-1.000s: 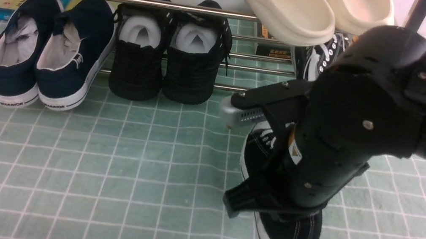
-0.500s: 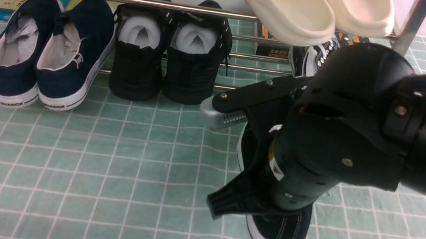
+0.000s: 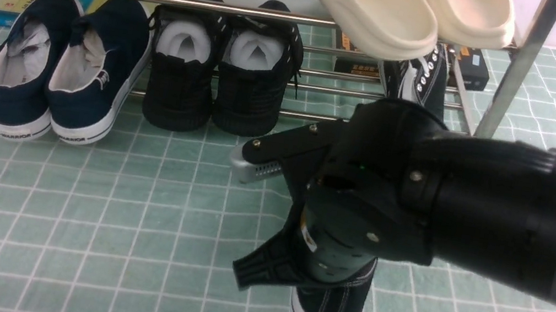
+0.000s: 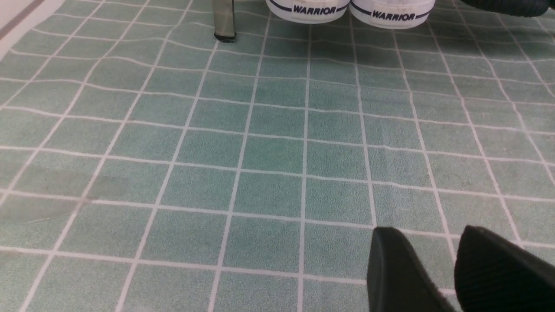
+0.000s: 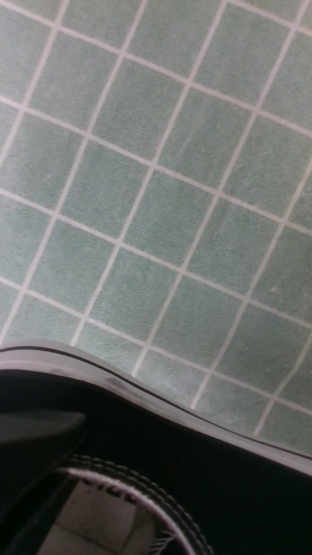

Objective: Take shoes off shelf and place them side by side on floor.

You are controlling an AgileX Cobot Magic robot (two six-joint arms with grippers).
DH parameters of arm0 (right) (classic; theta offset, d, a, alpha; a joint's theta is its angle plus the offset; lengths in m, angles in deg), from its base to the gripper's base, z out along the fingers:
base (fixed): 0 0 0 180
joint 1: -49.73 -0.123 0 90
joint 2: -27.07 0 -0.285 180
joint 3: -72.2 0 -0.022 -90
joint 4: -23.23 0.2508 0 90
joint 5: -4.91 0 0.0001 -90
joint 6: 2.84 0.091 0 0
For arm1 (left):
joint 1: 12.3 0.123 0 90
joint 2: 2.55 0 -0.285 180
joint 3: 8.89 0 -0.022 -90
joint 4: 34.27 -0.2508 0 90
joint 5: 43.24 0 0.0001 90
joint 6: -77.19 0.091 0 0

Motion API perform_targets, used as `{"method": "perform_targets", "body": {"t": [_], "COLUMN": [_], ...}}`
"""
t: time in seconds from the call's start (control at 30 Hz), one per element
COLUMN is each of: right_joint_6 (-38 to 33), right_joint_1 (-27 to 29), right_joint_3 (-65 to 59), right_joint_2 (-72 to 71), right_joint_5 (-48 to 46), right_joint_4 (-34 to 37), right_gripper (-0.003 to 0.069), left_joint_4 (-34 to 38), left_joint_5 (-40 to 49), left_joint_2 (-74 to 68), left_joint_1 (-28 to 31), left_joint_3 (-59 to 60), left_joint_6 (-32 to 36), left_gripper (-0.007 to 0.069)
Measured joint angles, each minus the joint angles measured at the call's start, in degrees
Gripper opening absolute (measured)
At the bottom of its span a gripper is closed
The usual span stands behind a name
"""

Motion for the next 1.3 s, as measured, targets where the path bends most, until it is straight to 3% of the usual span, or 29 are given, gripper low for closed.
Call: {"method": "perform_targets", "body": {"t": [0.5,0.6,0.83,0.97,1.13,1.2,1.23,1.27,1.3], "right_joint_6": [0.8,0.8,-1.3,-5.8,-12.7,-13.6,-13.5,-13.6,-13.6], "right_joint_1": [0.5,0.5,0.5,0.5,3.6,7.3,7.3,10.0,11.7], "right_joint_3": [0.0,0.0,3.7,8.8,16.7,18.6,18.7,19.0,19.0], "right_joint_2": [5.1,5.1,5.1,5.1,5.1,5.1,5.1,5.1,5.1], "right_joint_5": [2.1,2.7,-2.1,-7.6,-12.1,-12.3,-12.3,-12.0,-11.7], "right_joint_4": [-3.3,-3.0,1.5,1.4,0.4,-0.2,-0.2,-0.3,-0.5], "right_gripper": [0.0053,0.0115,0.0357,0.0385,0.0276,0.0146,0.0134,0.0033,0.0001], "left_joint_4": [0.0,0.0,0.0,0.0,0.0,0.0,0.0,0.0,0.0], "left_joint_5": [0.0,0.0,0.0,0.0,0.0,0.0,0.0,0.0,0.0], "left_joint_2": [0.0,0.0,0.0,0.0,0.0,0.0,0.0,0.0,0.0], "left_joint_1": [0.0,0.0,0.0,0.0,0.0,0.0,0.0,0.0,0.0], "left_joint_3": [0.0,0.0,0.0,0.0,0.0,0.0,0.0,0.0,0.0], "left_joint_6": [0.0,0.0,0.0,0.0,0.0,0.0,0.0,0.0,0.0], "left_gripper": [0.0242,0.0242,0.0242,0.0242,0.0242,0.0242,0.0242,0.0242,0.0242]}}
